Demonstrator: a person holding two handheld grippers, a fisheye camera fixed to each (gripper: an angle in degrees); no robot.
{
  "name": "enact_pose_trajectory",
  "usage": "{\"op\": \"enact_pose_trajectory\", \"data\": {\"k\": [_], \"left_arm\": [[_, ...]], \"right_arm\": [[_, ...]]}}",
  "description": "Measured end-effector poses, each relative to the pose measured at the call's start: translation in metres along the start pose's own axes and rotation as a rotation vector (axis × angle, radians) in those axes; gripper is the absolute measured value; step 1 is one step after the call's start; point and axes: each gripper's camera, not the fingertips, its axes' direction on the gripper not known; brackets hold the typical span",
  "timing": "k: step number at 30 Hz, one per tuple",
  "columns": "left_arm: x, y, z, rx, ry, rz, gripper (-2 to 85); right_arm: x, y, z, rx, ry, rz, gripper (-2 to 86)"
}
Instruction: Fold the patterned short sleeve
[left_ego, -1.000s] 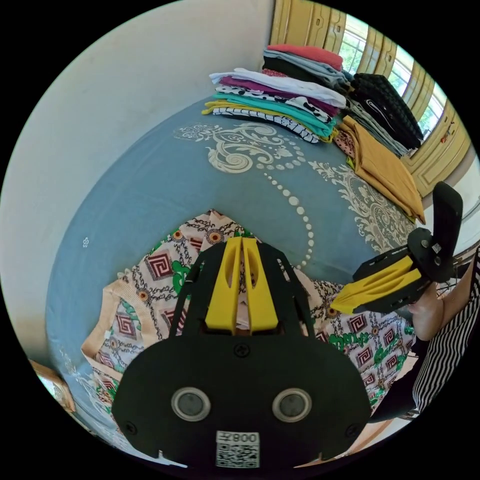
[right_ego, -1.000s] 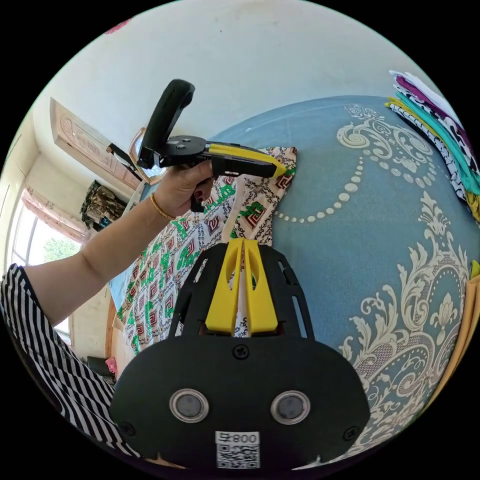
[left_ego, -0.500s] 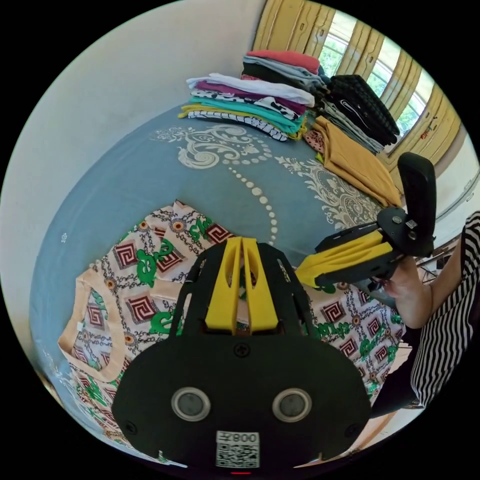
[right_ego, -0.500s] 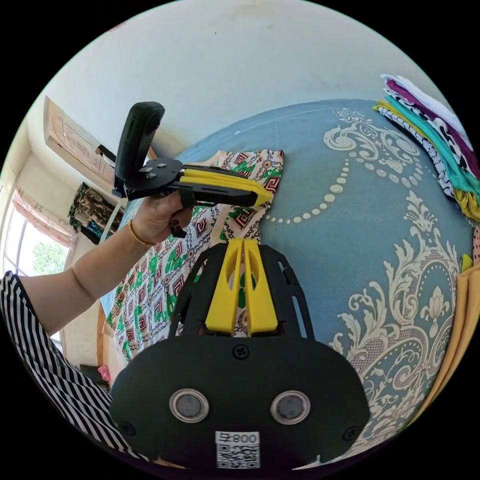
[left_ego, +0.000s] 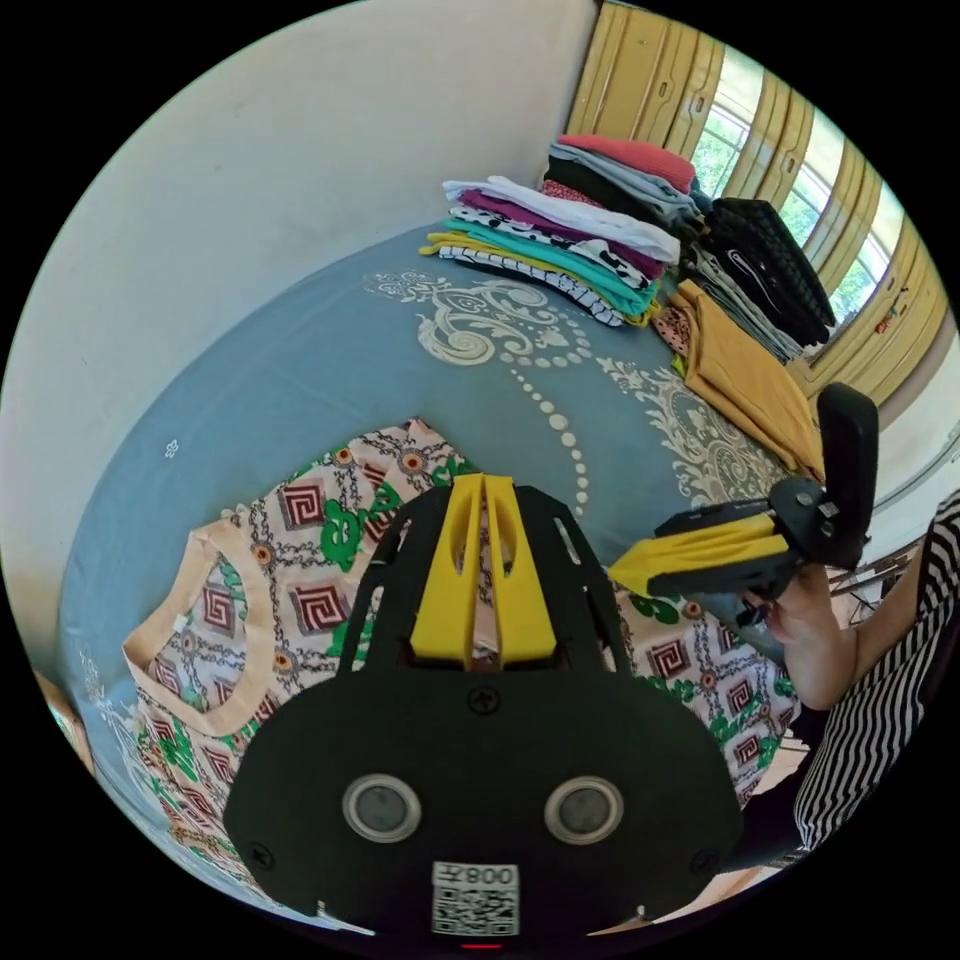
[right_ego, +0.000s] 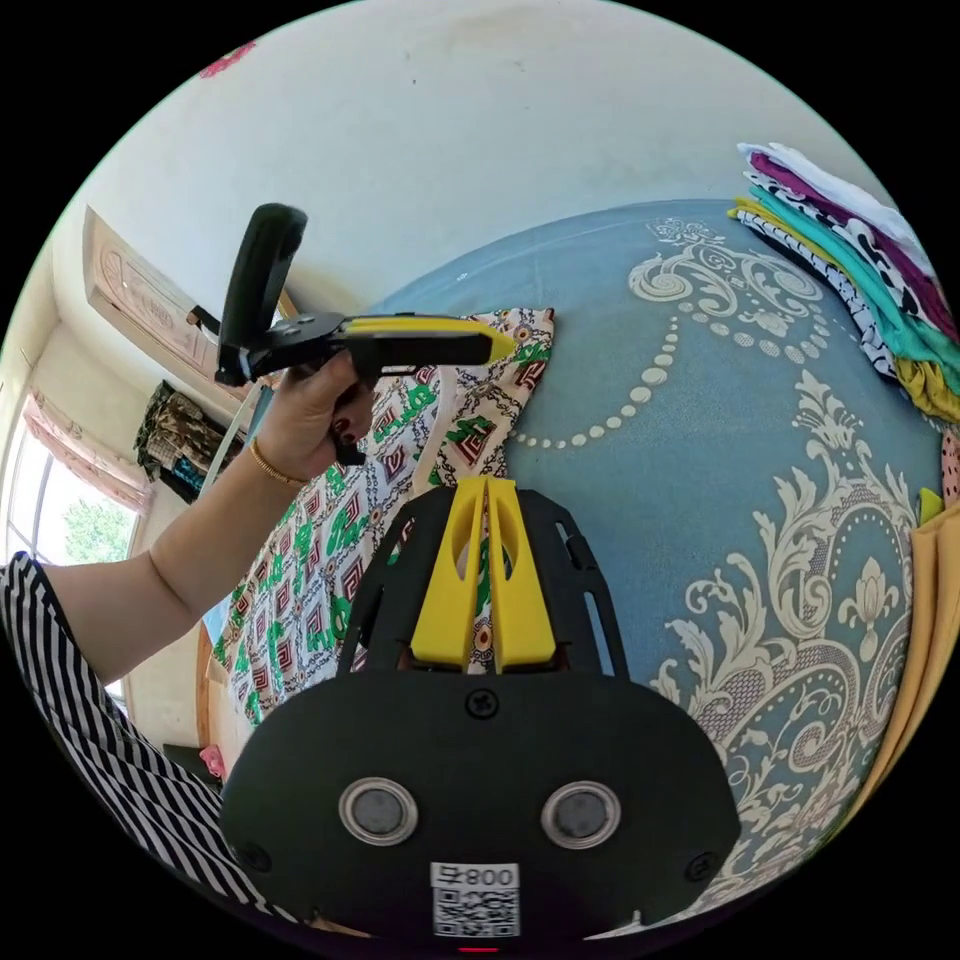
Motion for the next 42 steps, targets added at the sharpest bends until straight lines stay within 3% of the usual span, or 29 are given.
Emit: {"op": "enact_pose_trajectory", "data": {"k": [4, 12, 15, 22, 26, 34, 42], "left_arm": [[0.015, 0.019, -0.006, -0.111, 0.037, 0.040, 0.3], [-0.007, 0.070, -0.110, 0.123, 0.054, -0.145, 0.6], [-0.017, 0.133, -0.161, 0.185, 0.007, -0.323, 1.2], [-0.059, 0.355, -0.302, 0.355, -0.177, -1.004, 5.7], [-0.086, 0.440, -0.351, 0.455, -0.172, -1.239, 7.9], [-0.138, 0.488, -0.384, 0.560, -0.042, -1.375, 8.9], [-0.144, 0.538, -0.417, 0.759, 0.095, -1.387, 4.3]], "right_arm": [[0.009, 0.004, 0.029, -0.068, -0.013, 0.005, 0.2], [0.021, 0.024, 0.062, -0.030, 0.010, -0.003, 0.1], [0.025, 0.036, 0.064, 0.023, 0.044, -0.008, 0.1], [0.020, 0.054, 0.068, 0.113, 0.038, -0.089, 0.1], [-0.012, 0.048, 0.105, 0.044, -0.035, -0.148, 0.1], [-0.117, 0.026, 0.213, -0.075, -0.119, -0.404, 0.2], [-0.231, 0.019, 0.396, -0.261, -0.111, -0.685, 2.2]]}}
